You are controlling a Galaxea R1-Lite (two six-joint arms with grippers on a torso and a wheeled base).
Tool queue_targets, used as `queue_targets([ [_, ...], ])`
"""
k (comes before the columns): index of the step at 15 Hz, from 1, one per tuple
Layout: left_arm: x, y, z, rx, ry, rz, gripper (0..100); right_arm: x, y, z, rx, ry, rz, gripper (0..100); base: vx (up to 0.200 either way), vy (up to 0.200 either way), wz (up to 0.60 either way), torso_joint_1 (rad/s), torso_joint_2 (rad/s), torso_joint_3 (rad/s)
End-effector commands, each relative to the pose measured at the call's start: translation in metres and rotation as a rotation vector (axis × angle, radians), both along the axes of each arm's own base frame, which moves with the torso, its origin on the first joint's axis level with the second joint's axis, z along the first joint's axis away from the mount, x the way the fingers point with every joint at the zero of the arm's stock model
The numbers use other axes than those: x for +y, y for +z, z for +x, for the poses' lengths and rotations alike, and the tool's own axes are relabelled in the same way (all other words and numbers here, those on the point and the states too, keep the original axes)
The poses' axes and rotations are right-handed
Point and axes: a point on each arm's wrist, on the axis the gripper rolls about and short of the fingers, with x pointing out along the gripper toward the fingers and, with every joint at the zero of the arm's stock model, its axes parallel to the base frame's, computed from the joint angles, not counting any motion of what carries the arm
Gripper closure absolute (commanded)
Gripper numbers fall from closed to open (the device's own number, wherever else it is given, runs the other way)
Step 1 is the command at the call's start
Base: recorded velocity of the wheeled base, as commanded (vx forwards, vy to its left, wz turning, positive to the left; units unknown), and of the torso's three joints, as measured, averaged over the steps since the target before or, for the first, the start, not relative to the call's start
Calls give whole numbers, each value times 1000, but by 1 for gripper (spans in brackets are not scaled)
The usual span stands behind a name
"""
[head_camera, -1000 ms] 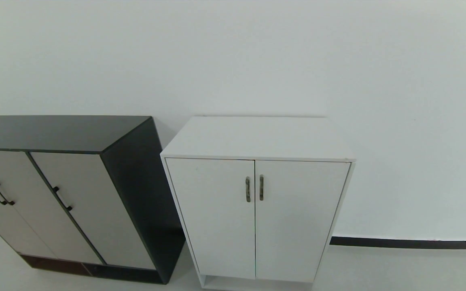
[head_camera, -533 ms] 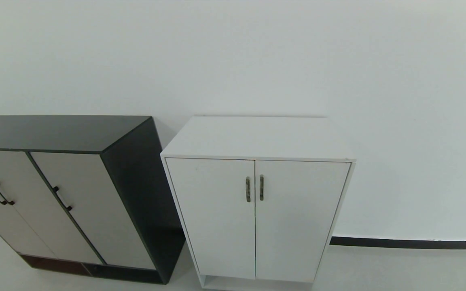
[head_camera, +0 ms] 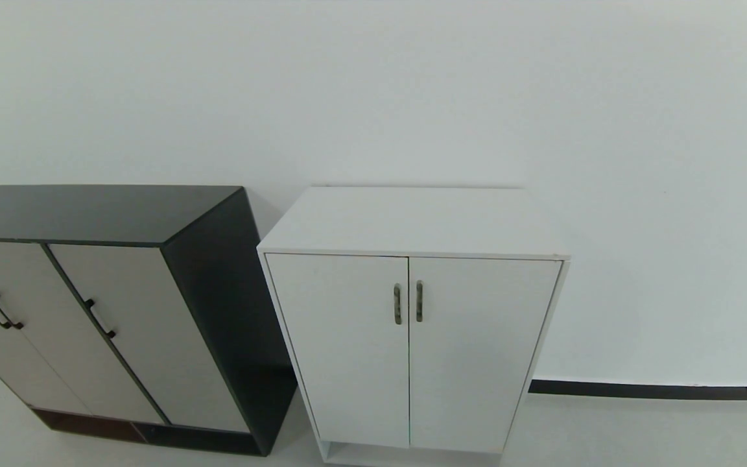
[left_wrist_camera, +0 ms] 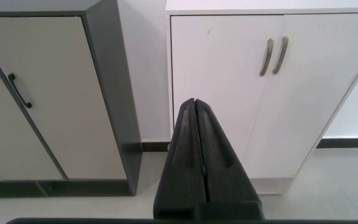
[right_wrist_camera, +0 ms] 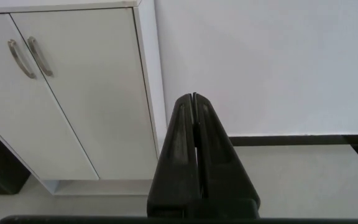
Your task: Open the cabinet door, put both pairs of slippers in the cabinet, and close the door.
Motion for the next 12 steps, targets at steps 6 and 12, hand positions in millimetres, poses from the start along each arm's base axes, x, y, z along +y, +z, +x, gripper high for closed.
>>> queue_targets([
  [6, 0, 0, 0, 2, 0, 0, 100, 0, -1, 0, 2, 4, 0, 100, 0, 0, 0, 0, 0, 0],
  [12, 0, 0, 0, 2, 0, 0, 100, 0, -1, 0, 4, 4, -5, 100, 0, 0, 0, 0, 0, 0],
])
